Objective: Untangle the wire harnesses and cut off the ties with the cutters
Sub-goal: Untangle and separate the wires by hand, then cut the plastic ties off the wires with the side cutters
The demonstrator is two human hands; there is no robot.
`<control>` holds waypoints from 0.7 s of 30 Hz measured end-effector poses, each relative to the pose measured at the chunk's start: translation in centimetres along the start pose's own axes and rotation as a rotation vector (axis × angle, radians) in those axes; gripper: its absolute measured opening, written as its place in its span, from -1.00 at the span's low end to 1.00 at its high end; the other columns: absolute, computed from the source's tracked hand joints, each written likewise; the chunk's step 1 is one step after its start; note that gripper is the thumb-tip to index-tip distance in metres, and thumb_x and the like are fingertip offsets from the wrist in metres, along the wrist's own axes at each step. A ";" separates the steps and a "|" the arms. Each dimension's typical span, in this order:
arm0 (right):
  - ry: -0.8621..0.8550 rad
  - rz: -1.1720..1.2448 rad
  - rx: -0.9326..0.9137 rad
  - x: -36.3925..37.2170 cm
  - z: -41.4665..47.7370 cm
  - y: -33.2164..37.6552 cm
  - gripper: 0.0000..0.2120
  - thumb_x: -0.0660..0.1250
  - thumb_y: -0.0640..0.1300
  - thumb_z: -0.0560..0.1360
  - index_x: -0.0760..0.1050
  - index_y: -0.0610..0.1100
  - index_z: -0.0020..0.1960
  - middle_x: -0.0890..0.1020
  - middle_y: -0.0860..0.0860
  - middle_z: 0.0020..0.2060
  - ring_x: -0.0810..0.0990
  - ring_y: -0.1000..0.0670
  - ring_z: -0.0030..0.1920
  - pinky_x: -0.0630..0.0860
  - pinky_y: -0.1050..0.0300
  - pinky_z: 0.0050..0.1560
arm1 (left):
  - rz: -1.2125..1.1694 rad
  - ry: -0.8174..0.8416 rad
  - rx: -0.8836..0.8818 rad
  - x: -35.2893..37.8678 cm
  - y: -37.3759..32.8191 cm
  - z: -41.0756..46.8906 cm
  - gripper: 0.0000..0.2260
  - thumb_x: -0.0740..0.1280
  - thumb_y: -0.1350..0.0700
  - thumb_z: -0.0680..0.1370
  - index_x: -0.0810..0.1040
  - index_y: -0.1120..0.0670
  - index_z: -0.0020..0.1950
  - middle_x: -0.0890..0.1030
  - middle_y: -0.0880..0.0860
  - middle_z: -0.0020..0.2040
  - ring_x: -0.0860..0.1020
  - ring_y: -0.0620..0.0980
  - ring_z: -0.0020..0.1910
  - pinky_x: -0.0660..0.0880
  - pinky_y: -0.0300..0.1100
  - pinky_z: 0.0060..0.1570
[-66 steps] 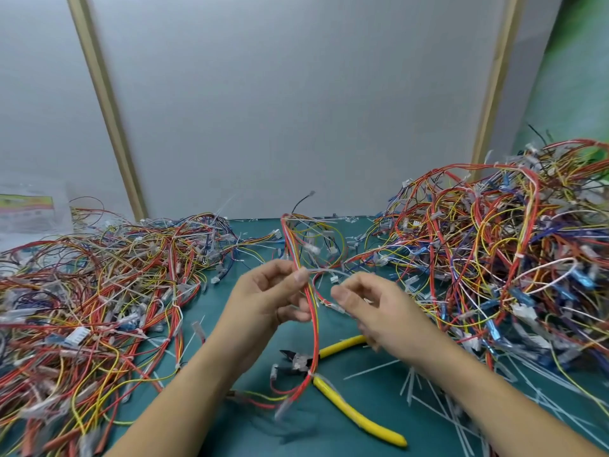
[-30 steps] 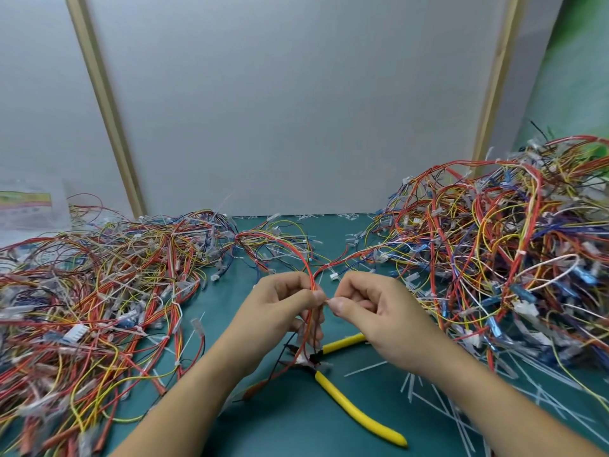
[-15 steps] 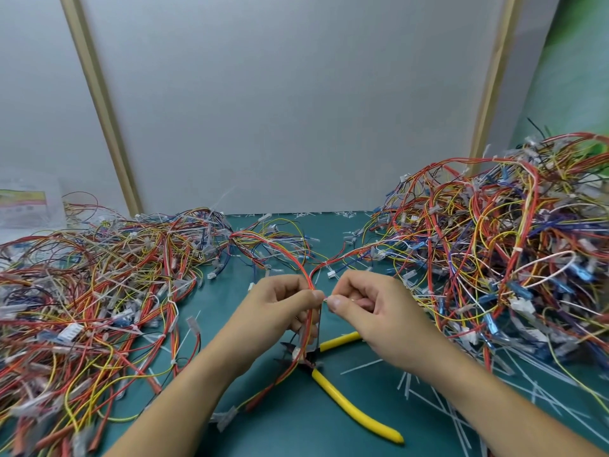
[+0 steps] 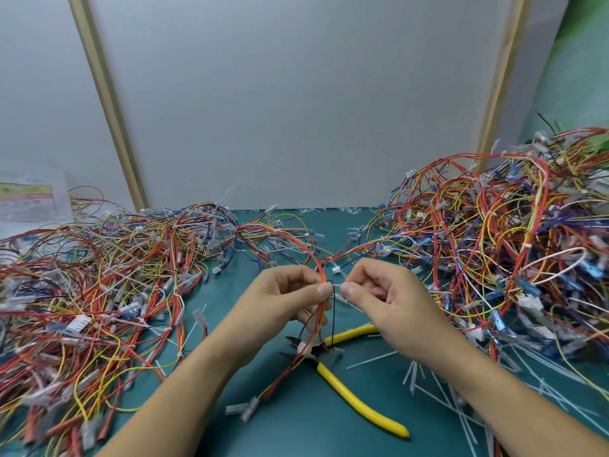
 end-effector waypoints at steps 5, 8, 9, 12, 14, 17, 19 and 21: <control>-0.154 -0.026 0.012 -1.0 0.1 0.0 -0.89 0.40 -0.08 0.54 0.60 -0.03 -0.16 0.46 0.14 -0.42 0.34 0.14 -0.42 0.30 0.29 -0.38 | -0.057 -0.012 0.092 -0.1 -0.4 0.1 -0.92 0.47 0.23 0.44 0.65 0.09 -0.11 0.61 0.12 -0.25 0.57 0.02 -0.33 0.54 -0.20 -0.29; -0.142 -0.194 0.094 -2.0 0.5 -0.1 -0.80 0.42 0.15 0.45 0.58 0.12 0.03 0.51 0.18 -0.08 0.50 0.11 -0.30 0.42 0.29 -0.20 | -0.104 -0.214 0.178 -1.9 -0.7 0.3 -0.88 0.46 0.22 0.44 0.64 0.20 -0.04 0.64 0.12 -0.20 0.57 0.02 -0.31 0.53 -0.21 -0.31; -0.043 -0.287 0.134 -2.1 0.5 -0.3 -0.71 0.41 0.24 0.41 0.55 0.14 0.06 0.47 0.21 -0.01 0.53 0.12 -0.19 0.44 0.29 -0.12 | -0.119 -0.275 0.199 -2.4 -0.8 0.3 -0.87 0.46 0.23 0.45 0.63 0.20 -0.03 0.65 0.11 -0.18 0.58 0.01 -0.30 0.52 -0.22 -0.32; 0.421 -0.581 0.127 -0.3 -0.5 -0.1 -0.40 0.29 0.52 0.30 0.50 0.20 0.19 0.46 0.32 0.10 0.44 0.26 0.14 0.39 0.26 0.17 | -0.143 -0.353 0.231 -3.1 -1.0 0.2 -0.92 0.44 0.26 0.48 0.66 0.10 -0.07 0.66 0.09 -0.17 0.61 -0.01 -0.29 0.51 -0.25 -0.35; 0.641 -0.675 0.064 1.2 -1.6 0.2 -0.18 0.24 0.64 0.19 0.40 0.24 0.33 0.38 0.36 0.16 0.34 0.26 0.25 0.34 0.18 0.28 | -0.171 -0.365 0.218 -3.2 -1.1 0.1 -0.94 0.43 0.22 0.48 0.66 0.11 -0.07 0.67 0.11 -0.18 0.60 0.01 -0.28 0.50 -0.23 -0.37; 0.684 -0.739 0.017 1.6 -2.2 0.4 -0.03 0.29 0.65 0.11 0.23 0.29 0.44 0.28 0.36 0.20 0.26 0.25 0.26 0.29 0.19 0.20 | -0.191 -0.382 0.216 -3.4 -1.3 0.0 -0.90 0.42 0.19 0.54 0.61 0.22 -0.03 0.65 0.13 -0.21 0.55 0.01 -0.32 0.50 -0.22 -0.37; 0.660 -0.751 -0.002 1.4 -2.1 0.8 -0.08 0.32 0.58 0.16 0.25 0.27 0.44 0.30 0.33 0.19 0.28 0.25 0.25 0.30 0.21 0.15 | -0.186 -0.409 0.223 -3.6 -1.5 -0.1 -0.89 0.38 0.19 0.56 0.60 0.24 -0.04 0.64 0.12 -0.23 0.52 0.00 -0.36 0.50 -0.21 -0.35; 0.642 -0.754 -0.045 1.3 -2.1 1.2 -0.22 0.32 0.49 0.24 0.34 0.23 0.39 0.35 0.31 0.13 0.33 0.25 0.20 0.33 0.24 0.12 | -0.181 -0.432 0.228 -3.7 -1.7 -0.2 -0.92 0.35 0.21 0.57 0.58 0.22 -0.05 0.66 0.14 -0.20 0.52 0.02 -0.35 0.50 -0.21 -0.34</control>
Point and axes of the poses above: each hand's wrist, its own z-axis towards the middle knuckle, its own x-axis out of the palm, y = z × x, the point moved 5 cm from there along z, towards the middle knuckle
